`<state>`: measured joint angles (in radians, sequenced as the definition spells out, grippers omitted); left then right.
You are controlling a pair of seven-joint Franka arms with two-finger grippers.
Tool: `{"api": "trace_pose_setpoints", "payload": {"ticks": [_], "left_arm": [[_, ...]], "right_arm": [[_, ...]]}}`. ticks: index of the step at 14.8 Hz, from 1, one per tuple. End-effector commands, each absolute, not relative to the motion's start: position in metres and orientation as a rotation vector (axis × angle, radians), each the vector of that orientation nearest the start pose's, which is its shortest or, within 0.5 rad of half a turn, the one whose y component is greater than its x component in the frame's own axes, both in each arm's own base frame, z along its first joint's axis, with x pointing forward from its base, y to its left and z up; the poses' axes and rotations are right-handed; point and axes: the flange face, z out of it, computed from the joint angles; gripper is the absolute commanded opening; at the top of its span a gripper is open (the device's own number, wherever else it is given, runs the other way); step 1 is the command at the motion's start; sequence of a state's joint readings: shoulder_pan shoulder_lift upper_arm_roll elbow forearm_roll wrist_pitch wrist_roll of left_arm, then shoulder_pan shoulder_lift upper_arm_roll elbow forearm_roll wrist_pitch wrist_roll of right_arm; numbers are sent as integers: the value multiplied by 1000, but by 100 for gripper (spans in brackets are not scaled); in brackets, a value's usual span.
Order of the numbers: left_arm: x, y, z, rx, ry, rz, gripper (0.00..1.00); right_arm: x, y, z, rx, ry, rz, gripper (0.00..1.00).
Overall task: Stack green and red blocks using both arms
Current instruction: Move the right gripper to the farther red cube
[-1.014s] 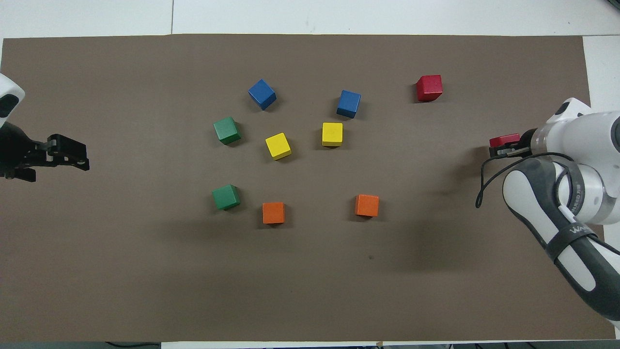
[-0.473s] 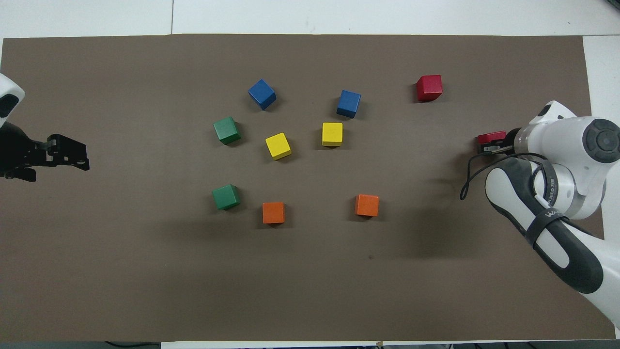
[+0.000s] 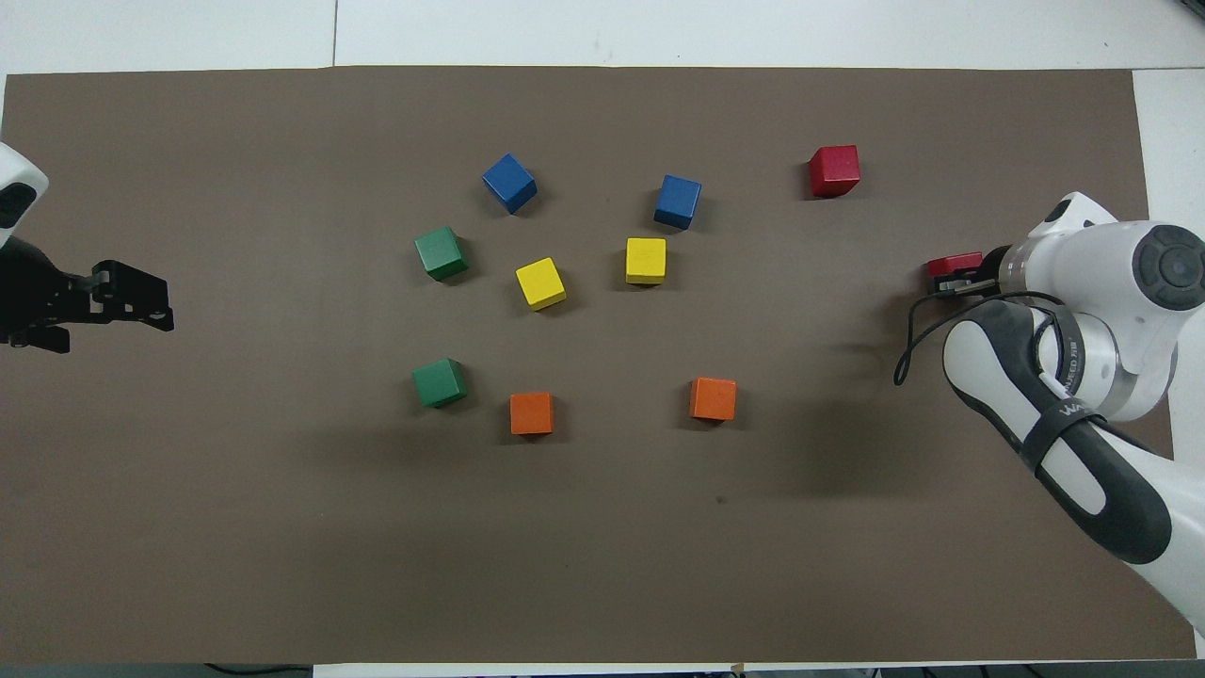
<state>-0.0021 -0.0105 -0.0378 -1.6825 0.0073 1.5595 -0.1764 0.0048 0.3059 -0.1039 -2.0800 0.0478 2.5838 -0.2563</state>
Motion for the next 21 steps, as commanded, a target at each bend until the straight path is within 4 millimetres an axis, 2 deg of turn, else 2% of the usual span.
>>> {"api": "trace_pose_setpoints", "payload": {"ticks": [1,6,8,10,13,14,16,18,20,21], "left_arm": [[538,-18,579,-3124,-214,161,100],[537,-18,579,-3124,-214,163,100],[537,-18,579,-3124,-214,163,100],[537,-18,579,-3124,-214,163,100],[537,-18,579,-3124,-214,163,100],[537,-18,579,-3124,-214,163,100],[537,-18,579,-3124,-214,163,100],[537,-18,579,-3124,-214,163,100],[537,-18,579,-3124,-214,163,100],[537,-18,579,-3124,-214,163,100]], "right_arm": [[610,-57,304,-3156,-184,-305,100],[613,-58,308,-3159,-189,-309,100],[626,-56,328,-3167,-218,-269,100],[656,-36,360,-3185,-293,-185,100],[688,2,386,-3226,-196,-103,100],[698,19,387,-3244,-164,-67,100],[718,30,378,-3254,-75,-54,100],[729,57,367,-3257,-32,-64,100],[741,71,359,-3254,84,-71,100],[746,79,363,-3253,101,-69,100]]}}
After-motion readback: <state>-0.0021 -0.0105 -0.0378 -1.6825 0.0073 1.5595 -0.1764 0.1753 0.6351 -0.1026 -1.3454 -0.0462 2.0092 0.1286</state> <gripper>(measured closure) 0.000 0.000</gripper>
